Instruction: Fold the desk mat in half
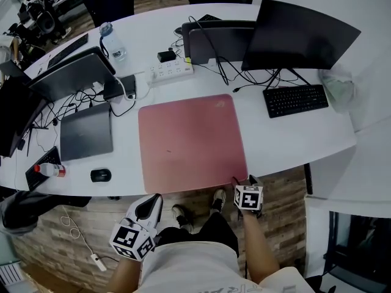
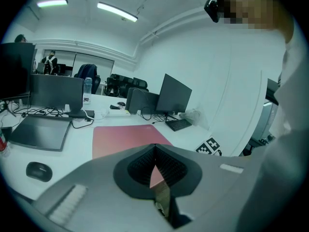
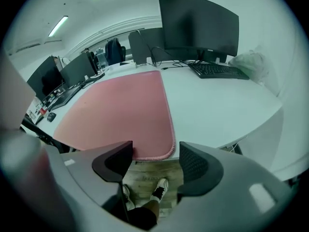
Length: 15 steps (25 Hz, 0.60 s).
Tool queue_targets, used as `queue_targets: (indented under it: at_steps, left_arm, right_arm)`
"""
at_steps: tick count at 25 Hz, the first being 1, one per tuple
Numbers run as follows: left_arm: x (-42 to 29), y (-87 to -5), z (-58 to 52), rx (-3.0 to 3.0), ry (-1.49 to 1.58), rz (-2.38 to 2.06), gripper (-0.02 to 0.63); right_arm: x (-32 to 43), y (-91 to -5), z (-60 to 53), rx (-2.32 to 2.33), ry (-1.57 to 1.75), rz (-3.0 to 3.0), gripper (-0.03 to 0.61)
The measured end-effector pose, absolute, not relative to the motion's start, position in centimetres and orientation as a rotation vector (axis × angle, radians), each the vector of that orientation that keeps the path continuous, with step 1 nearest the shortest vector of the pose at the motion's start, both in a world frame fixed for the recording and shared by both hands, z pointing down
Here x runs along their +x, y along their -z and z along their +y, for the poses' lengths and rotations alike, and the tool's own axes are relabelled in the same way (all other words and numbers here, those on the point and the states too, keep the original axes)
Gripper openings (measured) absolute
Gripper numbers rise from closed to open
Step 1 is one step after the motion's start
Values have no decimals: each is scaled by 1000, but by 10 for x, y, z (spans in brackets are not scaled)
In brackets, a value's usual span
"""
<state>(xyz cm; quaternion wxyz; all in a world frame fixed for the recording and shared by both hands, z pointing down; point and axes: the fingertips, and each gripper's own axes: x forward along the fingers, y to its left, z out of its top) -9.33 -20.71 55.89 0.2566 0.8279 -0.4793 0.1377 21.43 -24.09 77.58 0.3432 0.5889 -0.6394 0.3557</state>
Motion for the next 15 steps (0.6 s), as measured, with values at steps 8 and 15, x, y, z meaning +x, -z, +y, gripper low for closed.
queue_targets:
  at_steps: [8, 15]
  left_arm:
    - [-91, -561, -209, 2243, -363, -1286, 3]
    - [-94, -561, -207, 2242, -366, -1290, 3]
  right_arm:
    - [208, -777, -242, 1482, -903, -1713, 279]
    - [183, -775, -241, 1426, -781, -1733, 94]
